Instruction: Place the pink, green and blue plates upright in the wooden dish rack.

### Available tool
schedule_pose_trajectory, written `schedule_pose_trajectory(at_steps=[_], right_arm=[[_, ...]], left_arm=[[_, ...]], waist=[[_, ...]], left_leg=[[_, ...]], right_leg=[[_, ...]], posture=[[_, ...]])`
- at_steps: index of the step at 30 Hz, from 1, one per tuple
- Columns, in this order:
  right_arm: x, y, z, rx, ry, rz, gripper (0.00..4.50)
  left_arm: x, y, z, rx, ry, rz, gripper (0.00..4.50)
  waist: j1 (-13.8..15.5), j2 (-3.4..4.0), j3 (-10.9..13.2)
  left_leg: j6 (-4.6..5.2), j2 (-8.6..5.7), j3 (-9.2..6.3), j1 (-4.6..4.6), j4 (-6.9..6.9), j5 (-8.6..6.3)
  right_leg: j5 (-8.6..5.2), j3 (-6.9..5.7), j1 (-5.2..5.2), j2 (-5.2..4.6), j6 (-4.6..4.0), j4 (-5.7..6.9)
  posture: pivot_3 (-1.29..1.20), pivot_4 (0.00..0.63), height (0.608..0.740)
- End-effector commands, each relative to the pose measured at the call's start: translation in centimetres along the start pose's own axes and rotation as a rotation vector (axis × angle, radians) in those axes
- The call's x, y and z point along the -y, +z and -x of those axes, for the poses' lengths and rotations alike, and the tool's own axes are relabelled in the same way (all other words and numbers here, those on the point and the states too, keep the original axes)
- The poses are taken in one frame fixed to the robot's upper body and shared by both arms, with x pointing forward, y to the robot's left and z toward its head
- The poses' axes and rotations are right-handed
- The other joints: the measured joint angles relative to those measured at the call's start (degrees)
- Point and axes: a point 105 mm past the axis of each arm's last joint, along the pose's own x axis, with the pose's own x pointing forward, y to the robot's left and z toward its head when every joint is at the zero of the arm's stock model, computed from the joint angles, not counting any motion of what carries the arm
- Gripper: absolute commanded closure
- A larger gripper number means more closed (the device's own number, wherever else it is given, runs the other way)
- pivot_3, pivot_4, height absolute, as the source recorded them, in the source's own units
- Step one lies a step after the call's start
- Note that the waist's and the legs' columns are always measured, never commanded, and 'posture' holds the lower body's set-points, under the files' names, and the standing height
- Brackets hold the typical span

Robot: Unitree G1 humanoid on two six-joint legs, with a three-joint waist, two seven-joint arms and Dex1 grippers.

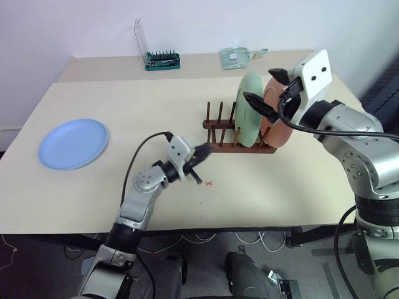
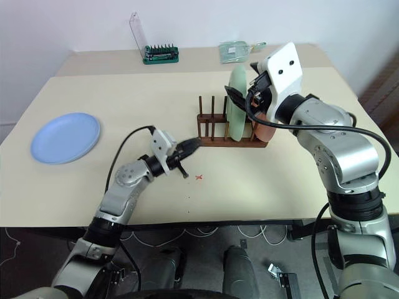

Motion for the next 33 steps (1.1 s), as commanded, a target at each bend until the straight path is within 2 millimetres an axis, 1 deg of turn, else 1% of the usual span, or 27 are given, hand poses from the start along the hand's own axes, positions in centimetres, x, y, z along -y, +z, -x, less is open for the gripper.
schedule_pose_trajectory(at_steps=[1, 3, 5, 6, 7, 8, 10, 12, 13, 14, 15, 17, 18, 20, 22, 23, 25, 27, 28, 30, 32, 33], right_arm=[[-0.2, 1.2, -0.3, 0.041, 0.014, 0.09, 0.6], [-0.1, 1.5, -0.5, 0.06, 0.007, 0.103, 0.6], [-1.2, 2.5, -1.0, 0.101, 0.064, 0.153, 0.54], [-1.8, 2.8, -1.1, 0.112, 0.09, 0.173, 0.54], [-2.5, 3.0, -1.3, 0.114, 0.124, 0.204, 0.54], [-3.7, 2.7, -1.8, 0.095, 0.169, 0.27, 0.54], [-5.9, 1.9, -2.7, 0.061, 0.252, 0.375, 0.54], [-7.1, 1.3, -3.3, 0.052, 0.291, 0.425, 0.54], [-7.9, 1.1, -3.6, 0.056, 0.309, 0.44, 0.54], [-8.3, 1.0, -3.8, 0.061, 0.32, 0.45, 0.54], [-9.4, 0.8, -4.1, 0.072, 0.349, 0.451, 0.54], [-10.7, 0.6, -4.5, 0.087, 0.385, 0.434, 0.54], [-11.0, 0.5, -4.6, 0.093, 0.395, 0.424, 0.54], [-11.1, 0.2, -4.7, 0.09, 0.403, 0.416, 0.54], [-11.1, 0.0, -4.8, 0.09, 0.405, 0.416, 0.54], [-11.0, -0.1, -4.9, 0.09, 0.404, 0.414, 0.54], [-11.0, -0.2, -5.0, 0.089, 0.403, 0.41, 0.54], [-10.9, -0.4, -5.1, 0.084, 0.4, 0.406, 0.54], [-10.9, -0.5, -5.1, 0.082, 0.398, 0.406, 0.54], [-10.9, -0.6, -5.1, 0.08, 0.397, 0.405, 0.54], [-10.9, -0.6, -5.1, 0.079, 0.395, 0.402, 0.54], [-10.9, -0.6, -5.0, 0.077, 0.393, 0.399, 0.54]], left_arm=[[0.1, 1.0, 0.2, 0.042, -0.009, -0.021, 4.09], [-0.4, 1.1, 0.5, 0.052, 0.017, -0.008, 4.09], [-2.8, 1.8, 1.1, 0.066, 0.138, -0.002, 3.56], [-3.7, 2.1, 1.4, 0.072, 0.186, -0.012, 3.38], [-5.2, 2.5, 1.9, 0.076, 0.259, -0.021, 2.89], [-7.6, 3.3, 3.0, 0.084, 0.383, -0.025, 2.45], [-12.4, 4.6, 6.2, 0.076, 0.644, -0.034, 1.4], [-15.1, 5.0, 8.7, 0.047, 0.815, -0.031, 0.39], [-16.4, 5.0, 10.3, 0.022, 0.91, -0.031, 0.02], [-17.3, 5.0, 11.4, 0.006, 0.971, -0.031, 0.02], [-18.9, 5.5, 14.6, -0.023, 1.128, -0.052, 0.02], [-20.6, 6.2, 19.5, -0.062, 1.343, -0.068, 0.02], [-20.9, 6.3, 21.2, -0.077, 1.412, -0.065, 0.02], [-20.8, 4.8, 24.3, -0.157, 1.539, 0.004, 0.02], [-20.5, 3.9, 25.5, -0.197, 1.586, 0.059, 0.02], [-20.2, 2.6, 26.5, -0.238, 1.605, 0.125, 0.02], [-19.5, 0.6, 28.0, -0.289, 1.64, 0.236, 0.02], [-18.6, -1.3, 28.9, -0.313, 1.671, 0.373, 0.02], [-18.4, -1.9, 29.0, -0.316, 1.68, 0.422, 0.02], [-18.0, -2.9, 28.0, -0.315, 1.615, 0.521, 0.02], [-17.8, -3.6, 27.1, -0.319, 1.565, 0.574, 0.02], [-17.8, -3.7, 26.9, -0.322, 1.557, 0.577, 0.26]], waist=[[0.0, 0.0, 0.0], [0.1, 0.0, 0.0], [0.1, 0.0, 0.0], [-0.1, 0.0, 0.0], [-0.2, 0.0, 0.0], [-0.2, 0.0, 0.0], [-0.4, -0.04, 0.0], [-0.4, -0.09, 0.0], [-0.3, -0.09, 0.0], [-0.3, -0.09, 0.0], [-0.2, -0.15, 0.1], [-0.2, -0.35, 0.1], [-0.3, -0.4, 0.1], [-0.2, -0.43, 0.1], [0.3, -0.48, 0.1], [0.4, -0.53, 0.1], [0.4, -0.6, 0.1], [0.2, -0.66, 0.1], [0.1, -0.7, 0.0], [0.0, -0.73, 0.0], [0.0, -0.73, 0.0], [0.0, -0.72, 0.0]], left_leg=[[0.0, 0.0, 0.0, 0.0, 0.0, 0.0], [0.0, -0.01, 0.0, -0.02, 0.01, 0.0], [0.0, -0.01, 0.0, -0.02, 0.01, 0.0], [0.0, -0.01, 0.0, -0.02, 0.01, 0.0], [0.0, 0.0, 0.0, -0.03, 0.0, 0.0], [0.0, 0.02, -0.01, -0.02, 0.0, 0.0], [0.0, 0.03, -0.02, -0.01, -0.01, 0.0], [-0.01, 0.05, -0.05, -0.01, -0.02, 0.0], [-0.01, 0.05, -0.05, -0.01, -0.02, 0.0], [-0.02, 0.03, -0.04, -0.02, -0.03, 0.01], [-0.02, 0.02, -0.04, -0.02, -0.02, 0.01], [-0.05, 0.01, -0.07, -0.03, -0.02, 0.03], [-0.07, 0.01, -0.09, -0.04, -0.04, 0.04], [-0.12, 0.01, -0.1, -0.06, -0.05, 0.06], [-0.13, 0.0, -0.11, -0.06, -0.05, 0.06], [-0.14, -0.01, -0.13, -0.06, -0.03, 0.06], [-0.17, -0.01, -0.16, -0.06, -0.02, 0.08], [-0.2, -0.01, -0.16, -0.06, -0.03, 0.09], [-0.2, 0.0, -0.17, -0.05, -0.03, 0.09], [-0.22, 0.01, -0.18, -0.05, -0.05, 0.1], [-0.23, 0.01, -0.17, -0.04, -0.06, 0.11], [-0.24, 0.01, -0.17, -0.05, -0.06, 0.11]], right_leg=[[0.0, 0.0, 0.0, 0.0, 0.0, 0.0], [0.0, 0.0, -0.01, 0.0, 0.0, 0.0], [0.01, 0.0, -0.01, 0.0, -0.01, 0.0], [0.01, 0.01, -0.03, 0.0, -0.01, 0.0], [0.01, 0.01, -0.08, 0.0, -0.01, 0.01], [0.01, 0.0, -0.08, 0.02, -0.01, 0.04], [0.01, 0.0, -0.11, 0.04, -0.01, 0.08], [0.0, 0.0, -0.14, 0.07, 0.0, 0.09], [0.0, 0.0, -0.14, 0.07, 0.0, 0.09], [0.01, 0.0, -0.14, 0.05, 0.01, 0.08], [0.01, 0.0, -0.13, 0.04, 0.01, 0.08], [0.01, 0.0, -0.14, 0.03, 0.0, 0.08], [0.02, 0.0, -0.17, 0.04, 0.0, 0.09], [0.02, 0.0, -0.21, 0.04, -0.01, 0.11], [0.02, 0.0, -0.18, 0.03, -0.01, 0.09], [0.02, -0.02, -0.16, 0.03, -0.01, 0.09], [0.03, -0.05, -0.13, 0.03, -0.02, 0.1], [0.04, -0.05, -0.13, 0.03, -0.04, 0.1], [0.04, -0.05, -0.14, 0.03, -0.04, 0.12], [0.04, -0.06, -0.17, 0.04, -0.05, 0.14], [0.04, -0.06, -0.19, 0.04, -0.05, 0.16], [0.05, -0.06, -0.19, 0.04, -0.05, 0.16]], posture=[[0.0, 0.15, 0.74], [0.0, 0.15, 0.74], [0.0, 0.15, 0.74], [0.0, 0.15, 0.74], [0.0, 0.15, 0.74], [0.0, 0.15, 0.74], [0.0, 0.15, 0.74], [0.0, 0.15, 0.74], [0.0, 0.15, 0.74], [0.0, 0.15, 0.74], [0.0, 0.15, 0.74], [0.0, 0.15, 0.74], [0.0, 0.15, 0.74], [0.0, 0.15, 0.74], [0.0, 0.15, 0.74], [0.0, 0.15, 0.74], [0.0, 0.15, 0.74], [0.0, 0.15, 0.74], [0.0, 0.15, 0.74], [0.0, 0.15, 0.74], [0.0, 0.15, 0.74], [0.0, 0.15, 0.74]])
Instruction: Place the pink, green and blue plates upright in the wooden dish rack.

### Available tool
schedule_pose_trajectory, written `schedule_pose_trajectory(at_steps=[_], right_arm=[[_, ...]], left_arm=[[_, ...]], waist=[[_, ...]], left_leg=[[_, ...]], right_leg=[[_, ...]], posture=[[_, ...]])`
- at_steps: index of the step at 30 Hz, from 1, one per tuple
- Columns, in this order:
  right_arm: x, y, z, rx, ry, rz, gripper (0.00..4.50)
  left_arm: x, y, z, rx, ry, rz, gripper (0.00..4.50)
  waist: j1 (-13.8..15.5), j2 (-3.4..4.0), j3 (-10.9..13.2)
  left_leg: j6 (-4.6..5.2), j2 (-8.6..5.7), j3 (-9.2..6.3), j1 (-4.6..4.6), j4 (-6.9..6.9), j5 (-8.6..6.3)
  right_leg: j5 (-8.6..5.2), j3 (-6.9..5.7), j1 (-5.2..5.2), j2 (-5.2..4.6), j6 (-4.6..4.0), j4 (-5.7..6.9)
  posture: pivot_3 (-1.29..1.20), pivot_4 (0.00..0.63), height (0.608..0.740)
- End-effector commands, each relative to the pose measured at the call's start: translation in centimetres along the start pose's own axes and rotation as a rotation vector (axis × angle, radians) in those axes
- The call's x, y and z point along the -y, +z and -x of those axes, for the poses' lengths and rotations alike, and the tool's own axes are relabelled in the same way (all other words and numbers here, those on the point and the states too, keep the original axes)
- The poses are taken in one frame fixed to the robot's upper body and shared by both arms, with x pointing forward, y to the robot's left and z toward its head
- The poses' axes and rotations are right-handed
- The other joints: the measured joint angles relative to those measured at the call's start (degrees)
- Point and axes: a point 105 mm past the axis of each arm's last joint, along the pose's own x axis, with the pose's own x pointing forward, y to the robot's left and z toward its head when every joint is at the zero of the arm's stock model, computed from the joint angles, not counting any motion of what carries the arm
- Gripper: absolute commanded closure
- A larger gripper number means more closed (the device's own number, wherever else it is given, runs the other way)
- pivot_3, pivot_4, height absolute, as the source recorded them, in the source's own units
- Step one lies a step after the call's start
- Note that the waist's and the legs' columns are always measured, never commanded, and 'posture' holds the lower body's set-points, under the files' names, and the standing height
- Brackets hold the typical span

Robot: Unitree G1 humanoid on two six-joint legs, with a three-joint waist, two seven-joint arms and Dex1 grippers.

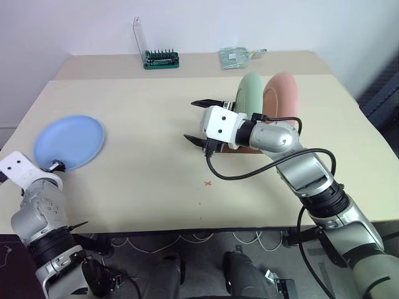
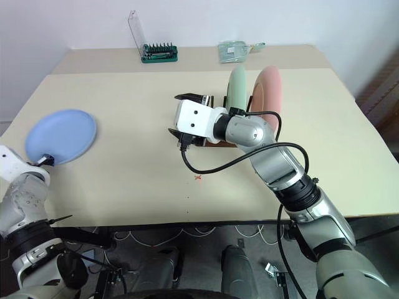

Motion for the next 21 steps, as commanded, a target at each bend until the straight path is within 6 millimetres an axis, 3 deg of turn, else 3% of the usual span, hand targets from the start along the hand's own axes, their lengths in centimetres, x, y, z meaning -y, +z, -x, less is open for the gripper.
schedule_pose_trajectory(at_steps=[1, 4, 9, 11, 15, 21], right_arm=[[0.8, 0.9, 0.4, 0.034, -0.041, 0.016, 0.54], [0.8, 0.6, 0.5, 0.019, -0.046, 0.016, 0.54], [0.7, 0.5, 0.6, 0.013, -0.05, 0.015, 0.54], [0.6, 0.4, 0.6, 0.009, -0.051, 0.02, 0.54], [0.6, 0.2, 0.5, -0.003, -0.053, 0.048, 0.54], [0.8, 0.4, -0.1, 0.01, -0.075, 0.145, 0.54]], left_arm=[[0.9, 0.5, 0.0, 0.0, -0.049, 0.036, 0.54], [1.2, 0.8, 0.0, 0.022, -0.057, 0.074, 1.82], [2.6, 1.2, 0.1, 0.047, -0.092, 0.07, 4.38], [3.8, 1.8, 0.4, 0.082, -0.147, 0.081, 4.45], [8.6, 5.6, 2.6, 0.275, -0.366, 0.145, 4.45], [16.9, 8.6, 8.3, 0.517, -0.66, -0.02, 4.45]], waist=[[0.0, 0.01, 0.0], [0.0, 0.0, 0.0], [0.0, -0.01, 0.0], [0.1, -0.01, 0.0], [0.3, -0.08, 0.0], [0.1, -0.22, 0.1]], left_leg=[[0.0, 0.0, 0.01, 0.0, 0.0, 0.0], [-0.02, -0.01, 0.01, 0.0, 0.0, 0.01], [-0.04, 0.0, 0.01, 0.0, 0.0, 0.02], [-0.04, 0.0, 0.02, 0.01, 0.0, 0.02], [-0.06, -0.01, 0.02, 0.0, 0.01, 0.03], [-0.07, -0.01, 0.04, -0.02, 0.01, 0.04]], right_leg=[[0.0, 0.01, 0.0, 0.0, 0.0, 0.0], [0.0, 0.01, 0.02, -0.01, 0.0, -0.01], [0.01, 0.01, 0.0, -0.01, -0.02, -0.01], [0.01, 0.01, 0.02, -0.01, -0.02, -0.02], [0.01, 0.0, 0.03, -0.01, -0.02, -0.03], [0.02, 0.01, 0.03, -0.01, -0.03, -0.06]], posture=[[0.0, 0.15, 0.74], [0.0, 0.15, 0.74], [0.0, 0.15, 0.74], [0.0, 0.15, 0.74], [0.0, 0.15, 0.74], [0.0, 0.15, 0.74]])
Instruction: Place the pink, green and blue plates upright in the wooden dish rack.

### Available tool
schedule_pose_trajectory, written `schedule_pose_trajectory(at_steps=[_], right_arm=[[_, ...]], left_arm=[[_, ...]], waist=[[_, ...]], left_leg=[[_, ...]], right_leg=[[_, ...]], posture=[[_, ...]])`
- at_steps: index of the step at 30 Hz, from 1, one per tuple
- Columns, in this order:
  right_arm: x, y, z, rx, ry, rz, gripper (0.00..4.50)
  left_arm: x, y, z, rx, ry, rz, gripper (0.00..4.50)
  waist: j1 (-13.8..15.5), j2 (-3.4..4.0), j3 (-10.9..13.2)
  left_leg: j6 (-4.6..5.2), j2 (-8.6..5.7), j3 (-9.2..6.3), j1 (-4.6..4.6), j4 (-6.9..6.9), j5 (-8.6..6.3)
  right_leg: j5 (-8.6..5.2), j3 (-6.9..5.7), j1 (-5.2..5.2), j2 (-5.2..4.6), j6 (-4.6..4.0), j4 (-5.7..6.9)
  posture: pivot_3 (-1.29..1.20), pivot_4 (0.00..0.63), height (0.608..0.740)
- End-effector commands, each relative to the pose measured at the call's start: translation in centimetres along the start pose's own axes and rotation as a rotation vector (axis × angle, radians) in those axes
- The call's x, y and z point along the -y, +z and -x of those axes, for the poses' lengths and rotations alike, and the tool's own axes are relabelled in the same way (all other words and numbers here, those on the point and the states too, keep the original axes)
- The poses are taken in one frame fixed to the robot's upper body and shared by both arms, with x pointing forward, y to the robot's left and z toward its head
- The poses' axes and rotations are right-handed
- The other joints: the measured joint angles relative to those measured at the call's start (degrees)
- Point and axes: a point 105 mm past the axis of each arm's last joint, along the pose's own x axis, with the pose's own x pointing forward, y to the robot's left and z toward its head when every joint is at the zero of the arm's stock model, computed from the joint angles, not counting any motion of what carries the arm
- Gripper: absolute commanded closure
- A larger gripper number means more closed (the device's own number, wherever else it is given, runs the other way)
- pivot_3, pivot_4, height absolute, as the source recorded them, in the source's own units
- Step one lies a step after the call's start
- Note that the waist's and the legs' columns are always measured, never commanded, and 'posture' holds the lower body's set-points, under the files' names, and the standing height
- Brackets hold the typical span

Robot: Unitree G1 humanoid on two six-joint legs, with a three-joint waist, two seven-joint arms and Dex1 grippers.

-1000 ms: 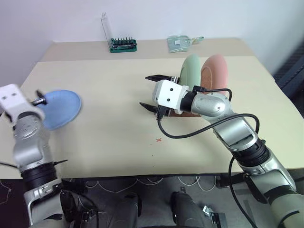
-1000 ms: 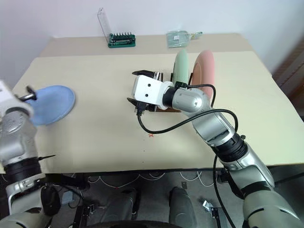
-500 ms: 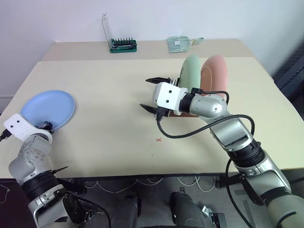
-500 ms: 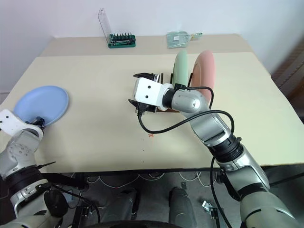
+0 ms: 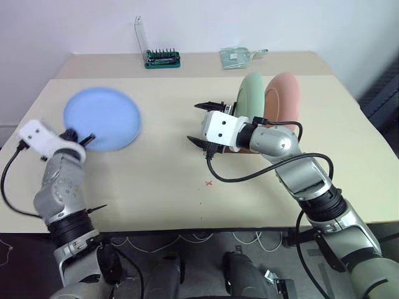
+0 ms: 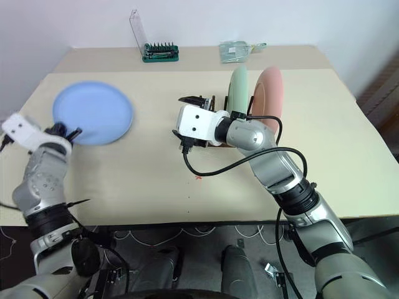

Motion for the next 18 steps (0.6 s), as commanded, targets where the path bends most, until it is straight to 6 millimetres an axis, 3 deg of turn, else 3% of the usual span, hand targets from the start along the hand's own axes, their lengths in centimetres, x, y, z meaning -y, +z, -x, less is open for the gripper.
schedule_pose_trajectory(at_steps=[1, 7, 18], right_arm=[[0.9, 1.0, -0.2, 0.039, -0.05, 0.102, 0.54], [1.1, 0.5, -0.8, 0.019, -0.111, 0.275, 0.54], [1.2, -0.1, -1.8, -0.002, -0.139, 0.341, 0.54]], left_arm=[[6.5, 3.8, 0.7, 0.182, -0.201, -0.095, 4.45], [12.3, 4.4, 1.8, 0.204, -0.333, -0.083, 4.45], [17.3, 3.9, 4.4, 0.156, -0.543, -0.005, 4.45]], waist=[[0.0, 0.0, 0.0], [-0.4, 0.0, 0.0], [-0.2, 0.0, 0.0]], left_leg=[[-0.02, 0.0, 0.0, 0.0, 0.0, 0.01], [-0.24, 0.01, 0.03, 0.02, -0.05, 0.15], [-0.27, 0.0, 0.03, 0.01, -0.02, 0.17]], right_leg=[[0.0, 0.0, 0.0, 0.0, 0.0, 0.0], [0.0, 0.02, -0.05, 0.01, 0.0, 0.03], [0.0, 0.03, -0.01, 0.01, 0.0, 0.0]], posture=[[0.0, 0.15, 0.74], [0.0, 0.15, 0.74], [0.0, 0.15, 0.74]])
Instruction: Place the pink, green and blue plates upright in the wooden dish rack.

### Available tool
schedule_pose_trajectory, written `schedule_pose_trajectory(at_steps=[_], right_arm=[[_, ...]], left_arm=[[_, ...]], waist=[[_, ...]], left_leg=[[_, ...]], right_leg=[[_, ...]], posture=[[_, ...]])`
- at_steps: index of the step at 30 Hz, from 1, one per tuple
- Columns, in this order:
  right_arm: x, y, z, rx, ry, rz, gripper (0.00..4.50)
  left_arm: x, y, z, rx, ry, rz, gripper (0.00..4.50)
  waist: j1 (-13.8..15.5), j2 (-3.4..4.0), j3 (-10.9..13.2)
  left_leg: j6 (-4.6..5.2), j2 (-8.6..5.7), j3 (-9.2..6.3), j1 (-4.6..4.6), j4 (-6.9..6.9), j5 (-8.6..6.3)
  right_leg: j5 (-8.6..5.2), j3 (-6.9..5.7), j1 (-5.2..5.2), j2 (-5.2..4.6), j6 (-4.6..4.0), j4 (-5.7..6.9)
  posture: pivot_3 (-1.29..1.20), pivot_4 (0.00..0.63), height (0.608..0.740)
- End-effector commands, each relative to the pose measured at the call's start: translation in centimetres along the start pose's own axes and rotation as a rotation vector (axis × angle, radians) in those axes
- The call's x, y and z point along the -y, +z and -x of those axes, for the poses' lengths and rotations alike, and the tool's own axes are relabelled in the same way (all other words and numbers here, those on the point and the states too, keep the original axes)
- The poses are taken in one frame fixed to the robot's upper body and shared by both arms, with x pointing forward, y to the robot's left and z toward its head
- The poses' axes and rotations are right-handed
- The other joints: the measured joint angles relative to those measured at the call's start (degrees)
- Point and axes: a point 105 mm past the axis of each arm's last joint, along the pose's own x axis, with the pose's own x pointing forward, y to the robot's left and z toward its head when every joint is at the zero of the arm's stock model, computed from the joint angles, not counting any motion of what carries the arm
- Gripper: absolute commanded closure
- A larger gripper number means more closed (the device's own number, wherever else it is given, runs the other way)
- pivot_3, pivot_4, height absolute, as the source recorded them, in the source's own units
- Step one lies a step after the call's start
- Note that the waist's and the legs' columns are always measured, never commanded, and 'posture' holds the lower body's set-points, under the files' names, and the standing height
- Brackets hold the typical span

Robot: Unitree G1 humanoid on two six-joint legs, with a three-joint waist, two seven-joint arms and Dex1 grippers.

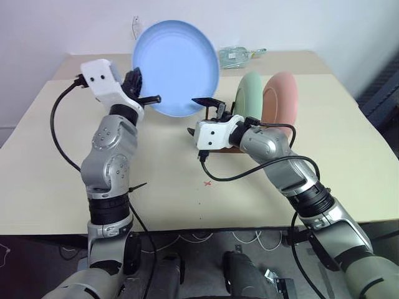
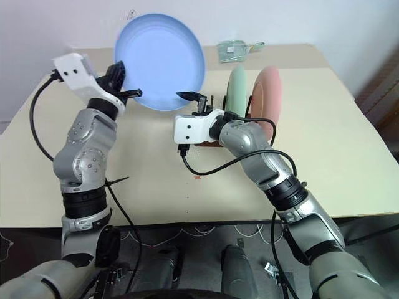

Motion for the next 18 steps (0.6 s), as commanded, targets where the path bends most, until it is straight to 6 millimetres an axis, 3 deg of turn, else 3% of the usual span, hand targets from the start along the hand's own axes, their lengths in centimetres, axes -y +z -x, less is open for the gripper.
schedule_pose_trajectory(at_steps=[1, 4, 6, 8, 13, 16, 18], right_arm=[[1.19, 0.72, -0.31, 0.023, -0.042, 0.057, 0.54], [1.39, 0.61, -0.54, 0.018, -0.051, 0.062, 0.54], [1.24, 0.57, -0.61, 0.019, -0.04, 0.054, 1.09], [1.04, 0.53, -0.61, 0.018, -0.031, 0.051, 1.88], [0.93, 0.35, -0.55, 0.008, -0.034, 0.065, 4.48], [1.18, 0.24, -0.42, 0.0, -0.053, 0.073, 4.48], [1.21, 0.26, -0.37, -0.001, -0.055, 0.073, 4.5]], left_arm=[[2.18, 1.89, 0.27, 0.056, -0.091, 0.01, 4.45], [3.05, 1.85, 0.56, 0.049, -0.135, -0.008, 4.45], [3.0, 1.87, 0.59, 0.048, -0.134, -0.009, 4.5], [2.83, 1.89, 0.58, 0.046, -0.129, -0.005, 4.5], [2.75, 1.71, 0.6, 0.037, -0.128, 0.014, 4.5], [2.67, 1.56, 0.57, 0.034, -0.128, 0.057, 4.5], [2.11, 1.78, 0.51, 0.048, -0.095, 0.073, 3.8]], waist=[[0.0, 0.0, 0.0], [-0.1, 0.0, 0.0], [-0.2, 0.0, 0.0], [-0.2, 0.0, 0.0], [-0.1, 0.0, 0.0], [0.0, 0.01, 0.0], [0.0, 0.0, 0.0]], left_leg=[[0.0, 0.0, 0.0, 0.0, 0.0, 0.0], [0.0, 0.0, 0.0, 0.0, -0.01, 0.0], [-0.01, 0.0, 0.0, 0.0, -0.02, 0.0], [-0.01, 0.01, 0.0, 0.01, -0.02, 0.0], [-0.01, 0.0, 0.0, 0.0, -0.01, 0.0], [-0.01, 0.01, -0.01, 0.0, -0.01, 0.01], [-0.01, 0.0, -0.01, 0.0, -0.01, 0.01]], right_leg=[[0.0, 0.0, 0.0, 0.0, 0.0, 0.0], [0.0, 0.0, -0.01, 0.0, 0.0, 0.0], [0.0, 0.0, -0.02, 0.01, 0.0, 0.01], [0.0, 0.0, -0.02, 0.01, 0.0, 0.01], [0.0, 0.0, -0.01, 0.01, 0.0, 0.0], [0.0, 0.0, -0.01, 0.01, 0.0, 0.0], [0.0, 0.0, 0.0, 0.01, 0.0, 0.0]], posture=[[0.0, 0.15, 0.74], [0.0, 0.15, 0.74], [0.0, 0.15, 0.74], [0.0, 0.15, 0.74], [0.0, 0.15, 0.74], [0.0, 0.15, 0.74], [0.0, 0.15, 0.74]])
